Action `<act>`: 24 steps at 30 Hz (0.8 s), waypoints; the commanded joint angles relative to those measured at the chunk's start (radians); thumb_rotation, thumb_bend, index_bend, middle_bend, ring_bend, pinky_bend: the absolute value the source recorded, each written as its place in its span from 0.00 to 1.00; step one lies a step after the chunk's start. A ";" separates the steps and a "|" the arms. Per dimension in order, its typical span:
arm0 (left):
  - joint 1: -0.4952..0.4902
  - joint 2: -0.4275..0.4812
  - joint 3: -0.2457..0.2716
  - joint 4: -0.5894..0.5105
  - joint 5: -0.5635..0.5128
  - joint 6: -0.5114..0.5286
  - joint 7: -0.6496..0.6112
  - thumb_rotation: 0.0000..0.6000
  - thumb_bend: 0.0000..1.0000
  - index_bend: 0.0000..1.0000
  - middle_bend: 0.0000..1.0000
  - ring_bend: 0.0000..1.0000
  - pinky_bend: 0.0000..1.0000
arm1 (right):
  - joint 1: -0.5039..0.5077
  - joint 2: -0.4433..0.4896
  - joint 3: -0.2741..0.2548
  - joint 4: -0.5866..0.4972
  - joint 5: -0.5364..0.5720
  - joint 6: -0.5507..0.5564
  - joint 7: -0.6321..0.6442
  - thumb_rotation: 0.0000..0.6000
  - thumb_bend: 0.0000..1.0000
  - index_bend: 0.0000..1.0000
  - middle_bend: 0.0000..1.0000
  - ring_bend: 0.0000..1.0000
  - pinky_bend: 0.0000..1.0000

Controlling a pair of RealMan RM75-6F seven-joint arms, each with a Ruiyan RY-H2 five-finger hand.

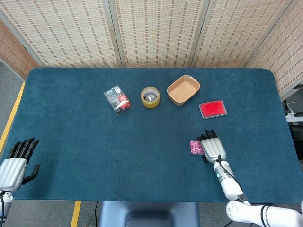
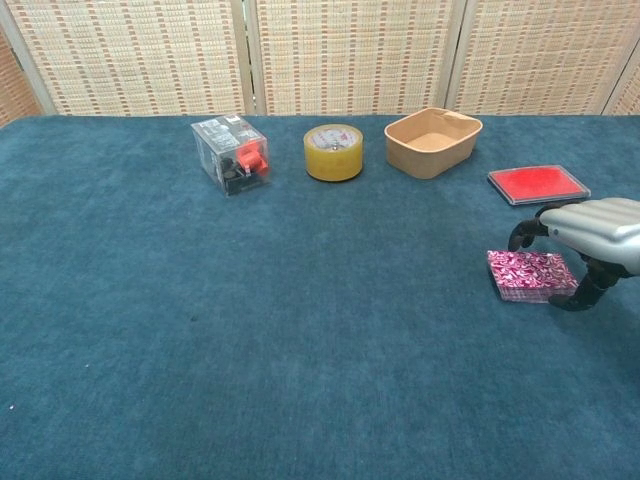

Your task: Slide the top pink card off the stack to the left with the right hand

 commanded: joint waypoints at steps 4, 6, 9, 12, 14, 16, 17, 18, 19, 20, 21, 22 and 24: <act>0.002 0.004 0.000 -0.003 -0.003 0.003 -0.004 1.00 0.47 0.00 0.00 0.00 0.02 | 0.010 -0.014 -0.008 -0.005 0.005 0.031 -0.016 1.00 0.24 0.26 0.22 0.06 0.00; 0.001 0.007 0.001 -0.005 -0.001 -0.001 -0.007 1.00 0.47 0.00 0.00 0.00 0.02 | 0.012 -0.017 -0.010 -0.007 0.008 0.039 -0.021 1.00 0.24 0.27 0.22 0.06 0.00; -0.001 0.012 0.004 -0.007 -0.001 -0.008 -0.011 1.00 0.47 0.00 0.00 0.00 0.02 | 0.019 -0.022 -0.011 -0.013 0.021 0.047 -0.033 1.00 0.24 0.27 0.23 0.06 0.00; 0.001 0.016 0.006 -0.009 0.002 -0.005 -0.014 1.00 0.47 0.00 0.00 0.00 0.02 | 0.023 -0.026 -0.015 -0.014 0.025 0.055 -0.040 1.00 0.24 0.28 0.24 0.09 0.00; 0.002 0.015 0.006 -0.008 0.003 -0.004 -0.015 1.00 0.47 0.00 0.00 0.00 0.02 | 0.025 -0.029 -0.016 -0.013 0.033 0.058 -0.044 1.00 0.24 0.28 0.24 0.09 0.00; 0.002 0.015 0.006 -0.008 0.003 -0.003 -0.014 1.00 0.47 0.00 0.00 0.00 0.02 | 0.029 -0.032 -0.017 -0.011 0.043 0.058 -0.047 1.00 0.24 0.28 0.24 0.09 0.00; 0.003 0.015 0.007 -0.009 0.004 -0.003 -0.014 1.00 0.47 0.00 0.00 0.00 0.02 | 0.030 -0.033 -0.017 -0.009 0.044 0.059 -0.047 1.00 0.24 0.28 0.24 0.09 0.00; 0.002 0.016 0.006 -0.009 0.003 -0.003 -0.014 1.00 0.47 0.00 0.00 0.00 0.02 | 0.031 -0.034 -0.018 -0.008 0.044 0.061 -0.046 1.00 0.24 0.28 0.24 0.10 0.00; 0.002 0.016 0.006 -0.010 0.003 -0.004 -0.013 1.00 0.47 0.00 0.00 0.00 0.02 | 0.031 -0.035 -0.018 -0.006 0.043 0.063 -0.045 1.00 0.24 0.29 0.25 0.11 0.00; 0.001 0.016 0.006 -0.010 0.003 -0.005 -0.013 1.00 0.47 0.00 0.00 0.00 0.02 | 0.031 -0.036 -0.019 -0.004 0.043 0.064 -0.044 1.00 0.24 0.29 0.25 0.12 0.00; 0.000 0.016 0.006 -0.011 0.002 -0.007 -0.010 1.00 0.47 0.00 0.00 0.00 0.02 | 0.032 -0.038 -0.020 -0.002 0.044 0.065 -0.043 1.00 0.24 0.30 0.27 0.13 0.00; 0.000 0.016 0.006 -0.012 0.002 -0.008 -0.008 1.00 0.47 0.00 0.00 0.00 0.02 | 0.033 -0.039 -0.020 -0.001 0.044 0.066 -0.042 1.00 0.24 0.32 0.28 0.16 0.00; 0.000 0.019 0.007 -0.017 0.002 -0.009 -0.005 1.00 0.47 0.00 0.00 0.00 0.02 | 0.033 -0.043 -0.021 0.004 0.039 0.073 -0.040 1.00 0.24 0.35 0.31 0.21 0.00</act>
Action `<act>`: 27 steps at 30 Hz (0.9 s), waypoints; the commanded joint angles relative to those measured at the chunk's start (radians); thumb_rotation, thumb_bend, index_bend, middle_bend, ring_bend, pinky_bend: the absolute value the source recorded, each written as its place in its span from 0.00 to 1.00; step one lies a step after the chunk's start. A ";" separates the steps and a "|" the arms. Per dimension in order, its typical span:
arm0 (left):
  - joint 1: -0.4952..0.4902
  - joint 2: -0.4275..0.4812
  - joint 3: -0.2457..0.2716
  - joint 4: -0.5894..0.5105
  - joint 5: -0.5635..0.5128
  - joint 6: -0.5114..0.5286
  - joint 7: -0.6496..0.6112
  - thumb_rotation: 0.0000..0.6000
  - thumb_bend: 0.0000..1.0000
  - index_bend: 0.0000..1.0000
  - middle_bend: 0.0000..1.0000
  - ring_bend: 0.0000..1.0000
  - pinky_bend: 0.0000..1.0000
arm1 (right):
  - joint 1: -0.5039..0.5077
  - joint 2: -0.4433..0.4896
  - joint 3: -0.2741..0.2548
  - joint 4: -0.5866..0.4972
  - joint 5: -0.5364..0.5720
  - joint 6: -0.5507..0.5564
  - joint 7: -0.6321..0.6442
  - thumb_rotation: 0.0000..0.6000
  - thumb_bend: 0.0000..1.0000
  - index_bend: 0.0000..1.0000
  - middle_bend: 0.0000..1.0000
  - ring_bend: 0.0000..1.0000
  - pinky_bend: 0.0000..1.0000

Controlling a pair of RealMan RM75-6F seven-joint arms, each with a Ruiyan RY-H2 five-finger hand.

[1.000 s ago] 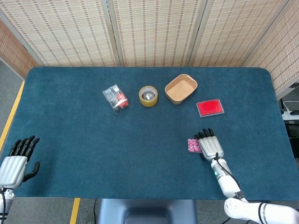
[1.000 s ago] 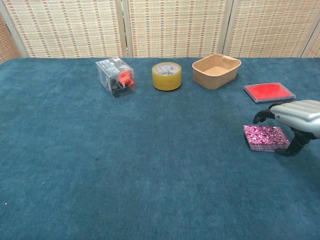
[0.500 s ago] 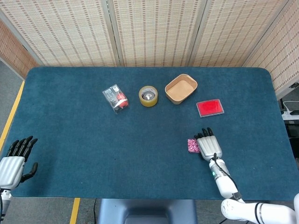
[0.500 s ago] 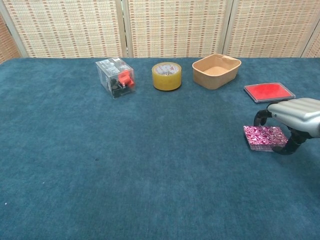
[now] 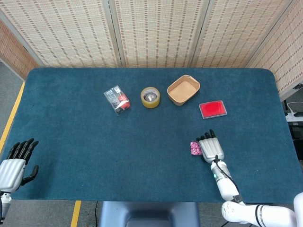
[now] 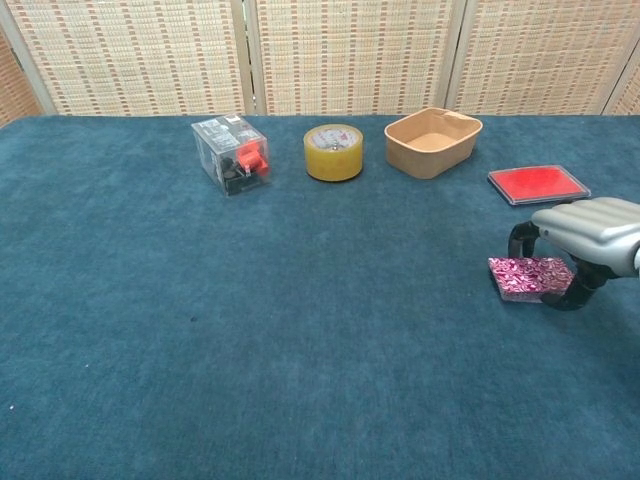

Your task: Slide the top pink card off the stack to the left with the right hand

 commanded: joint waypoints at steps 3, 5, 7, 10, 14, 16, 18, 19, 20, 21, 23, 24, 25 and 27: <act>-0.002 -0.003 0.000 0.003 -0.002 -0.004 0.004 1.00 0.47 0.00 0.00 0.00 0.02 | 0.000 -0.010 -0.003 0.012 -0.015 0.013 0.006 1.00 0.24 0.40 0.35 0.28 0.00; 0.000 -0.004 0.000 0.004 -0.003 -0.002 0.003 1.00 0.47 0.00 0.00 0.00 0.02 | 0.000 -0.013 -0.004 0.016 -0.017 0.016 0.007 1.00 0.24 0.43 0.37 0.30 0.01; 0.000 -0.003 0.000 0.003 -0.002 -0.001 0.003 1.00 0.47 0.00 0.00 0.00 0.02 | 0.001 -0.017 -0.005 0.019 -0.022 0.021 0.008 1.00 0.24 0.45 0.37 0.32 0.03; -0.002 0.000 -0.001 -0.003 -0.006 -0.006 0.006 1.00 0.47 0.00 0.00 0.00 0.02 | -0.001 -0.024 -0.007 0.023 -0.035 0.032 0.010 1.00 0.24 0.48 0.39 0.34 0.06; -0.003 -0.001 -0.001 0.001 -0.007 -0.007 0.004 1.00 0.47 0.00 0.00 0.00 0.02 | -0.003 -0.029 -0.010 0.027 -0.054 0.044 0.013 1.00 0.24 0.54 0.42 0.36 0.07; -0.003 -0.002 -0.002 0.003 -0.008 -0.007 0.002 1.00 0.47 0.00 0.00 0.00 0.02 | -0.005 -0.030 -0.010 0.028 -0.065 0.051 0.016 1.00 0.24 0.56 0.43 0.38 0.08; -0.002 -0.003 -0.002 0.004 -0.009 -0.007 0.002 1.00 0.47 0.00 0.00 0.00 0.02 | -0.008 -0.030 -0.012 0.026 -0.078 0.059 0.019 1.00 0.24 0.59 0.45 0.39 0.09; -0.002 -0.004 -0.002 0.005 -0.009 -0.007 0.003 1.00 0.47 0.00 0.00 0.00 0.02 | -0.009 -0.030 -0.013 0.025 -0.086 0.063 0.021 1.00 0.24 0.60 0.46 0.40 0.09; -0.002 -0.004 -0.002 0.005 -0.009 -0.006 0.003 1.00 0.47 0.00 0.00 0.00 0.02 | -0.011 -0.029 -0.014 0.024 -0.094 0.068 0.023 1.00 0.24 0.61 0.46 0.40 0.09; -0.002 -0.003 -0.002 0.003 -0.009 -0.006 0.004 1.00 0.47 0.00 0.00 0.00 0.02 | -0.014 -0.028 -0.016 0.021 -0.106 0.073 0.026 1.00 0.24 0.61 0.47 0.40 0.09; -0.002 -0.003 -0.002 0.000 -0.009 -0.006 0.006 1.00 0.47 0.00 0.00 0.00 0.02 | -0.018 -0.025 -0.018 0.012 -0.119 0.079 0.031 1.00 0.24 0.62 0.47 0.41 0.10; -0.002 -0.002 -0.002 -0.001 -0.009 -0.006 0.007 1.00 0.47 0.00 0.00 0.00 0.02 | -0.020 -0.022 -0.018 0.004 -0.128 0.083 0.034 1.00 0.24 0.62 0.47 0.41 0.10; -0.002 -0.002 -0.002 -0.002 -0.009 -0.006 0.008 1.00 0.47 0.00 0.00 0.00 0.02 | -0.021 -0.020 -0.019 -0.002 -0.136 0.085 0.036 1.00 0.24 0.62 0.47 0.41 0.10; -0.002 -0.001 -0.002 -0.004 -0.010 -0.007 0.010 1.00 0.47 0.00 0.00 0.00 0.02 | -0.022 -0.016 -0.021 -0.021 -0.154 0.092 0.036 1.00 0.24 0.62 0.47 0.41 0.10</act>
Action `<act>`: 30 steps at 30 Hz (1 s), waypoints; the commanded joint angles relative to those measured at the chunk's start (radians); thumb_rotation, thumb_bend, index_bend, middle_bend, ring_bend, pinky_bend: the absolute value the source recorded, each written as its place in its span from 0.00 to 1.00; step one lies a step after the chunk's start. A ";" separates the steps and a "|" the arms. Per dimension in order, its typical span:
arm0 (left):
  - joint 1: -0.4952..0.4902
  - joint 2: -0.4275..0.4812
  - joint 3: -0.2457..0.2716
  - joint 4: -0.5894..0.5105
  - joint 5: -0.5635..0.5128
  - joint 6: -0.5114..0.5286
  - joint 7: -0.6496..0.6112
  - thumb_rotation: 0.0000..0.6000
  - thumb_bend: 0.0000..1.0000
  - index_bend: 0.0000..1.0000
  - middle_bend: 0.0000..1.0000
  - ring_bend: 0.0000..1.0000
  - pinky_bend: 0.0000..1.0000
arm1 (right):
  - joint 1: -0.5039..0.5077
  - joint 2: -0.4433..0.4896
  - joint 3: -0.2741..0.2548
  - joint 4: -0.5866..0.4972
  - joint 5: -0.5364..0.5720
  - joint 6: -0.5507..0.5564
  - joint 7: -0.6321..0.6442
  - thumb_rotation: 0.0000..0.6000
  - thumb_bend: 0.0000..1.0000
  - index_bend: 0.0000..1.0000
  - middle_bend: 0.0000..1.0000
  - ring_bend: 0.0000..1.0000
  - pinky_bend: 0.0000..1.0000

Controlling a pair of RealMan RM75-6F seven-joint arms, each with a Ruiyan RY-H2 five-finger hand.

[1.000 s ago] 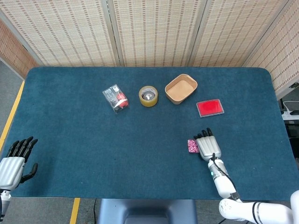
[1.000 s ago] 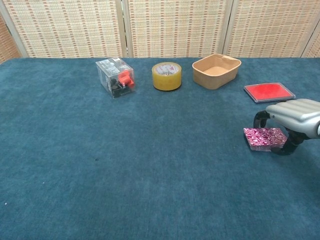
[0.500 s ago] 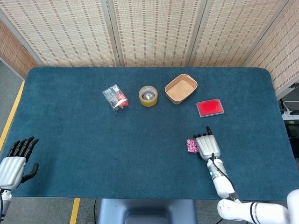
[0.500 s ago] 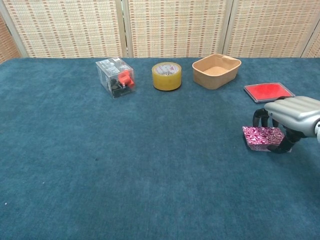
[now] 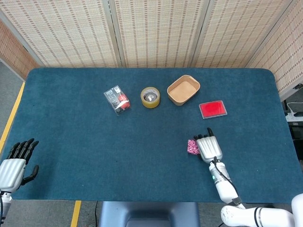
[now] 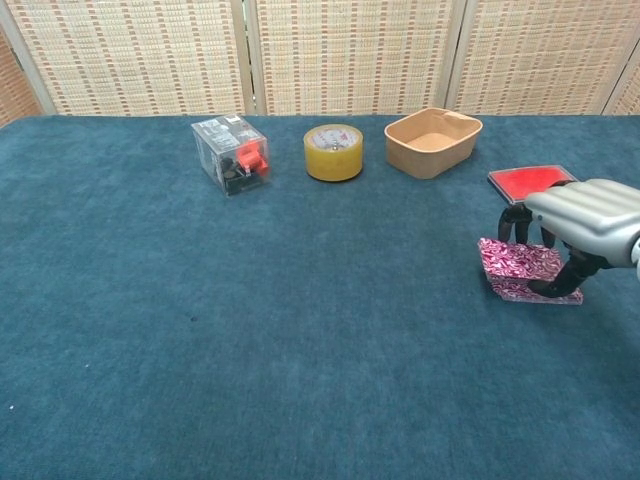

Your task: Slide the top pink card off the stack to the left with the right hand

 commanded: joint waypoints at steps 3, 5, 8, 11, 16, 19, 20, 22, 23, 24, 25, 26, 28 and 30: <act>-0.001 0.000 -0.001 -0.002 -0.003 -0.002 0.005 1.00 0.47 0.00 0.00 0.00 0.02 | -0.001 0.004 -0.003 -0.052 -0.038 0.012 -0.003 1.00 0.24 0.62 0.47 0.41 0.10; -0.001 -0.001 -0.001 -0.004 -0.003 -0.003 0.007 1.00 0.47 0.00 0.00 0.00 0.02 | 0.005 -0.004 -0.003 -0.069 -0.050 0.012 -0.016 1.00 0.24 0.62 0.47 0.41 0.10; -0.002 0.000 0.000 -0.007 -0.003 -0.005 0.010 1.00 0.47 0.00 0.00 0.00 0.02 | 0.020 -0.036 -0.007 -0.086 -0.067 0.009 -0.051 1.00 0.24 0.62 0.47 0.41 0.10; 0.000 0.002 0.002 -0.003 -0.002 -0.005 0.003 1.00 0.47 0.00 0.00 0.00 0.02 | 0.036 -0.084 -0.013 -0.080 -0.078 0.003 -0.091 1.00 0.24 0.61 0.47 0.41 0.10; 0.001 0.005 0.002 0.001 -0.002 -0.003 -0.007 1.00 0.47 0.00 0.00 0.00 0.02 | 0.053 -0.171 -0.022 -0.019 -0.073 -0.003 -0.154 1.00 0.24 0.39 0.41 0.34 0.10; 0.002 0.006 0.002 0.004 -0.002 -0.003 -0.013 1.00 0.47 0.00 0.00 0.00 0.02 | 0.055 -0.198 -0.027 0.009 -0.071 -0.009 -0.162 1.00 0.24 0.18 0.27 0.26 0.09; 0.002 0.007 0.002 0.004 -0.003 -0.004 -0.016 1.00 0.47 0.00 0.00 0.00 0.02 | 0.055 -0.201 -0.028 0.015 -0.066 -0.014 -0.164 1.00 0.24 0.12 0.23 0.23 0.07; 0.001 0.007 0.001 0.004 -0.005 -0.005 -0.018 1.00 0.47 0.00 0.00 0.00 0.02 | 0.056 -0.199 -0.029 0.013 -0.055 -0.027 -0.166 1.00 0.24 0.03 0.16 0.17 0.05; 0.001 0.007 0.001 0.004 -0.006 -0.006 -0.019 1.00 0.47 0.00 0.00 0.00 0.02 | 0.056 -0.195 -0.029 0.009 -0.050 -0.032 -0.165 1.00 0.24 0.00 0.14 0.15 0.04; 0.001 0.006 0.002 0.004 -0.006 -0.007 -0.019 1.00 0.47 0.00 0.00 0.00 0.02 | 0.055 -0.191 -0.030 0.004 -0.047 -0.034 -0.167 1.00 0.24 0.00 0.14 0.14 0.03; 0.002 0.005 0.003 0.004 -0.006 -0.006 -0.018 1.00 0.47 0.00 0.00 0.00 0.02 | 0.055 -0.186 -0.032 -0.002 -0.043 -0.036 -0.171 1.00 0.24 0.00 0.13 0.13 0.02; 0.002 0.004 0.004 0.003 -0.005 -0.007 -0.016 1.00 0.47 0.00 0.00 0.00 0.02 | 0.055 -0.178 -0.035 -0.011 -0.039 -0.036 -0.178 1.00 0.24 0.00 0.13 0.13 0.02; 0.002 0.004 0.005 0.002 -0.004 -0.008 -0.014 1.00 0.47 0.00 0.00 0.00 0.02 | 0.054 -0.161 -0.040 -0.031 -0.034 -0.036 -0.186 1.00 0.24 0.00 0.13 0.12 0.00; 0.004 0.005 0.006 0.001 -0.002 -0.006 -0.013 1.00 0.47 0.00 0.00 0.00 0.02 | 0.048 -0.135 -0.042 -0.058 -0.043 -0.023 -0.181 1.00 0.24 0.00 0.13 0.11 0.00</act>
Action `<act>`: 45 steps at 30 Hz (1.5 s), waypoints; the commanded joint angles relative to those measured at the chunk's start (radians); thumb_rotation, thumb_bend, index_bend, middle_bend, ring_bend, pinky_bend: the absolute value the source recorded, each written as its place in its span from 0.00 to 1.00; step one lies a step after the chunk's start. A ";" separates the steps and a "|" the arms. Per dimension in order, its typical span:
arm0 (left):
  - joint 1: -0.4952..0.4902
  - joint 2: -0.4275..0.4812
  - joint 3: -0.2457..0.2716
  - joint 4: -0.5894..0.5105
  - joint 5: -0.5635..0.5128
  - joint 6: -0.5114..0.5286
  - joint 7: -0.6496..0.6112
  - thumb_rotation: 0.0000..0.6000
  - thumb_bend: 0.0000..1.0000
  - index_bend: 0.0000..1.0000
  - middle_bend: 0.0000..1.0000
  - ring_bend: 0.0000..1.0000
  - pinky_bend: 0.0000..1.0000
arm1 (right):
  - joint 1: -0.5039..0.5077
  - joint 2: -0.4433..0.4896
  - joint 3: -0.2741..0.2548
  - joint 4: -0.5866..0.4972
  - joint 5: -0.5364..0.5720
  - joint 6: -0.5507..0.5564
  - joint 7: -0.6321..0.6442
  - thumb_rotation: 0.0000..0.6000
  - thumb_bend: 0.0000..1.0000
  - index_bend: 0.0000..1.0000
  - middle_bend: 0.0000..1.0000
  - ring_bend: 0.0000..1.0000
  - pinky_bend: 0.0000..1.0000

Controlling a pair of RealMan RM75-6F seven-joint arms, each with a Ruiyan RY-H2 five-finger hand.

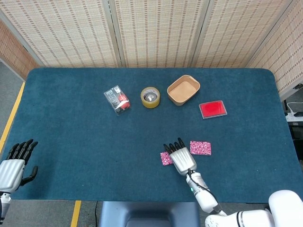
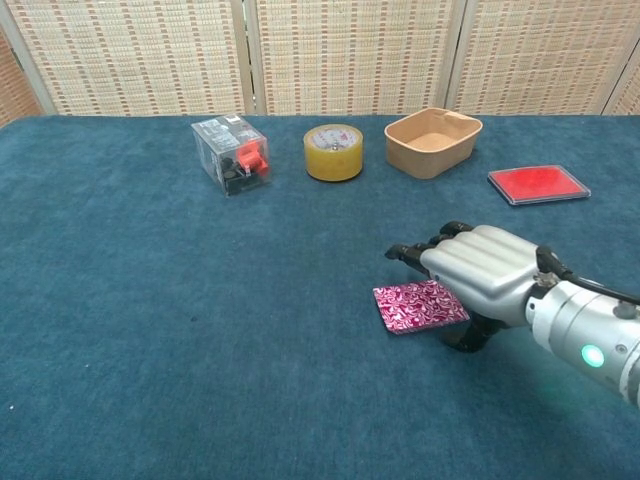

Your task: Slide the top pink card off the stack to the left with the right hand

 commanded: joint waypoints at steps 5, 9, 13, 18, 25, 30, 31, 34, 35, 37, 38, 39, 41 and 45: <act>0.002 0.003 -0.003 -0.005 -0.003 0.005 0.000 1.00 0.47 0.00 0.00 0.00 0.02 | -0.037 0.106 -0.010 -0.066 -0.036 0.059 0.036 1.00 0.24 0.00 0.13 0.11 0.00; -0.001 0.003 -0.003 -0.006 -0.004 -0.001 0.004 1.00 0.46 0.00 0.00 0.00 0.02 | -0.059 0.164 -0.005 -0.049 -0.014 0.063 0.072 1.00 0.24 0.00 0.13 0.11 0.00; -0.003 -0.001 -0.001 -0.007 -0.002 -0.004 0.014 1.00 0.47 0.00 0.00 0.00 0.02 | -0.070 0.193 -0.007 -0.014 0.020 0.036 0.097 1.00 0.24 0.00 0.12 0.11 0.00; -0.003 -0.003 0.000 -0.012 -0.003 -0.006 0.026 1.00 0.47 0.00 0.00 0.00 0.02 | -0.070 0.197 -0.007 0.027 0.049 -0.007 0.118 1.00 0.24 0.02 0.12 0.11 0.00; -0.003 -0.005 -0.004 -0.012 -0.011 -0.005 0.032 1.00 0.47 0.00 0.00 0.00 0.02 | -0.062 0.169 0.002 0.077 0.061 -0.035 0.125 1.00 0.24 0.07 0.12 0.11 0.00; -0.006 -0.006 -0.004 -0.011 -0.012 -0.012 0.033 1.00 0.47 0.00 0.00 0.00 0.02 | -0.059 0.156 0.008 0.094 0.062 -0.040 0.131 1.00 0.24 0.13 0.15 0.13 0.00; -0.007 -0.006 -0.004 -0.010 -0.012 -0.013 0.033 1.00 0.47 0.00 0.00 0.00 0.02 | -0.058 0.154 0.008 0.096 0.061 -0.041 0.131 1.00 0.24 0.14 0.15 0.13 0.00; -0.007 -0.006 -0.004 -0.009 -0.012 -0.014 0.031 1.00 0.47 0.00 0.00 0.00 0.02 | -0.057 0.149 0.010 0.100 0.063 -0.042 0.131 1.00 0.24 0.16 0.17 0.14 0.00; -0.006 -0.006 -0.003 -0.008 -0.012 -0.013 0.030 1.00 0.47 0.00 0.00 0.00 0.02 | -0.057 0.147 0.010 0.101 0.065 -0.043 0.131 1.00 0.24 0.17 0.18 0.14 0.00; -0.005 -0.006 -0.002 -0.005 -0.011 -0.011 0.028 1.00 0.47 0.00 0.00 0.00 0.02 | -0.056 0.144 0.012 0.103 0.067 -0.045 0.130 1.00 0.24 0.18 0.19 0.15 0.00; -0.005 -0.006 -0.003 -0.004 -0.011 -0.011 0.027 1.00 0.47 0.00 0.00 0.00 0.02 | -0.056 0.143 0.012 0.104 0.067 -0.045 0.129 1.00 0.24 0.18 0.19 0.15 0.00; -0.005 -0.007 -0.002 -0.003 -0.010 -0.011 0.026 1.00 0.47 0.00 0.00 0.00 0.02 | -0.055 0.141 0.012 0.105 0.069 -0.045 0.127 1.00 0.24 0.18 0.19 0.15 0.00; -0.006 -0.006 -0.002 -0.002 -0.009 -0.012 0.025 1.00 0.47 0.00 0.00 0.00 0.02 | -0.054 0.138 0.013 0.107 0.073 -0.046 0.124 1.00 0.24 0.19 0.19 0.15 0.00; -0.005 -0.005 -0.001 -0.002 -0.005 -0.009 0.022 1.00 0.47 0.00 0.00 0.00 0.02 | -0.054 0.135 0.016 0.105 0.076 -0.041 0.120 1.00 0.24 0.23 0.23 0.20 0.00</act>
